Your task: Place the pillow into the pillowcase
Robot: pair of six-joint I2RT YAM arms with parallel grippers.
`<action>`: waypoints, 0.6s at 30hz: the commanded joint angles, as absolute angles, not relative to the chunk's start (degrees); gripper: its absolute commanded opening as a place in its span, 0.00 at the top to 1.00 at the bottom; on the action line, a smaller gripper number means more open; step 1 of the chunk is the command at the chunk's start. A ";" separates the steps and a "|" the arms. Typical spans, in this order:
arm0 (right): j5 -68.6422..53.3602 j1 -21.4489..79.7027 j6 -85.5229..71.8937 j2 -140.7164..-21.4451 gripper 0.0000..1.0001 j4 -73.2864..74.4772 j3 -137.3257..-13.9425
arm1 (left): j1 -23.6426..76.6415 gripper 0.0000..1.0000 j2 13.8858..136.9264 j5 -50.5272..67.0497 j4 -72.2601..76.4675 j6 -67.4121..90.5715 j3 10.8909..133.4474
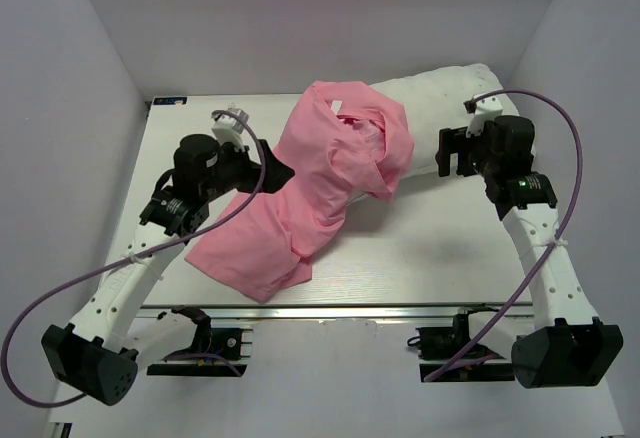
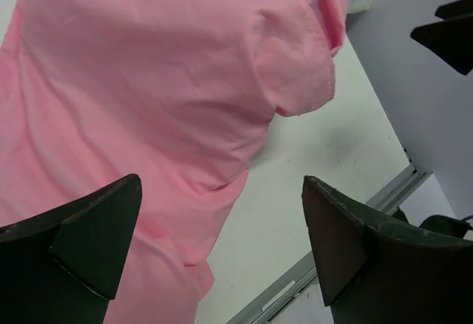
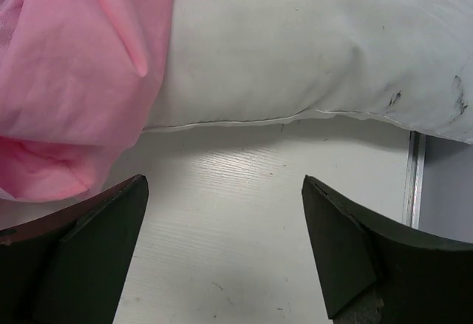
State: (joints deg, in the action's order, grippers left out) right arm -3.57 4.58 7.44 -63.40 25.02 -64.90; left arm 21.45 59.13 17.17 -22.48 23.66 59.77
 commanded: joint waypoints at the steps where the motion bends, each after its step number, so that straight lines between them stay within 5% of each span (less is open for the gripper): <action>1: -5.26 4.75 9.04 -63.20 0.11 23.38 -67.94 | 24.95 0.02 60.73 12.75 -24.25 20.22 63.98; 9: -34.34 5.44 31.55 -55.99 0.11 22.95 -63.46 | 30.93 0.12 63.98 9.41 -24.43 16.71 66.27; 18: -34.03 6.86 27.79 -61.96 0.11 24.97 -69.43 | 39.98 0.12 68.99 0.89 -25.05 13.27 67.59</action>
State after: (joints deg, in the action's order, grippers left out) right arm -33.17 6.81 29.98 -59.75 25.96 -66.06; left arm 37.47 68.34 5.10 -24.49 15.62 65.28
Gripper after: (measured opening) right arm 0.895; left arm 0.881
